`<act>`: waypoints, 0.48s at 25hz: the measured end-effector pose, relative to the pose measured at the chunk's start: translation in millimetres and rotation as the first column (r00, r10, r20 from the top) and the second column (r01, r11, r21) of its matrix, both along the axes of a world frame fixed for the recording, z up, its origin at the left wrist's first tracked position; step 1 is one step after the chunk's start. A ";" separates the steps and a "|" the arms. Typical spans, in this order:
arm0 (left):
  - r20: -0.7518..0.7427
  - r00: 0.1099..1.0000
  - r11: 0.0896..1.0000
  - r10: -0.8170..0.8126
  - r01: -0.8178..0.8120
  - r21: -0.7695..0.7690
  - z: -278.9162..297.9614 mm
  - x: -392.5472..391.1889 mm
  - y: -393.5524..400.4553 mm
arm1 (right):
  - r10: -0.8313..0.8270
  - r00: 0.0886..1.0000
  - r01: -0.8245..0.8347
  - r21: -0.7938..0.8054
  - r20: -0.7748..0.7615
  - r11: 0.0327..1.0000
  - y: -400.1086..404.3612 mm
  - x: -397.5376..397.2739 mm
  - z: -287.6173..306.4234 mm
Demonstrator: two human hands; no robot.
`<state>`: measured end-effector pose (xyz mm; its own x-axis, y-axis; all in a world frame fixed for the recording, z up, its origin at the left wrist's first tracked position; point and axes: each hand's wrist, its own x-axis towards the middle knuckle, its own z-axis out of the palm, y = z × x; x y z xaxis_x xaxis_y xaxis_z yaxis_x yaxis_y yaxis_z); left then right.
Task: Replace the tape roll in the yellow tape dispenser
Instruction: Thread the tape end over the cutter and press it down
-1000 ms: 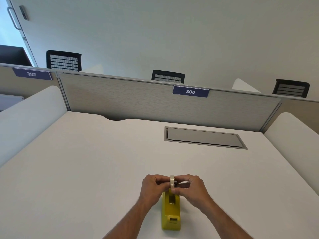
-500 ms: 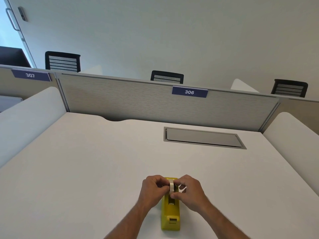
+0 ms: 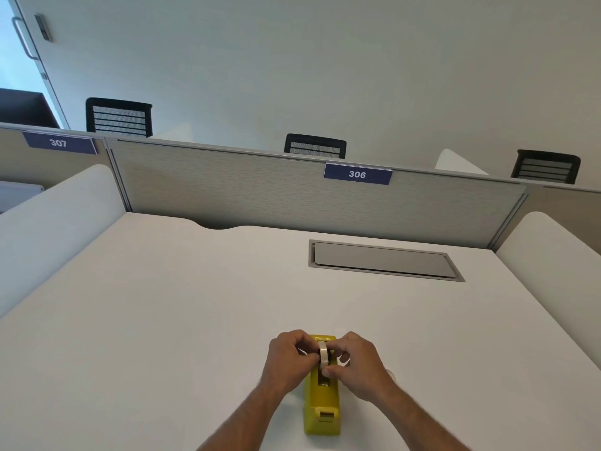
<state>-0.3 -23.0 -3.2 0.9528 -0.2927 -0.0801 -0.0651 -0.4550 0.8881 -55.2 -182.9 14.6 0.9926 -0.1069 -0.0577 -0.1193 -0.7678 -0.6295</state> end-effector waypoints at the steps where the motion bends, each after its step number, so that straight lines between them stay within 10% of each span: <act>1: 0.001 1.000 1.000 -0.003 0.003 0.007 0.1 0.4 0.3 | 0.006 1.000 -0.006 -0.008 0.000 1.000 -0.1 0.1 -0.2; 12: -0.047 0.998 0.998 -0.039 0.037 -0.042 -0.6 0.6 1.8 | 0.028 0.999 -0.026 -0.057 0.035 0.998 -2.4 1.4 -9.7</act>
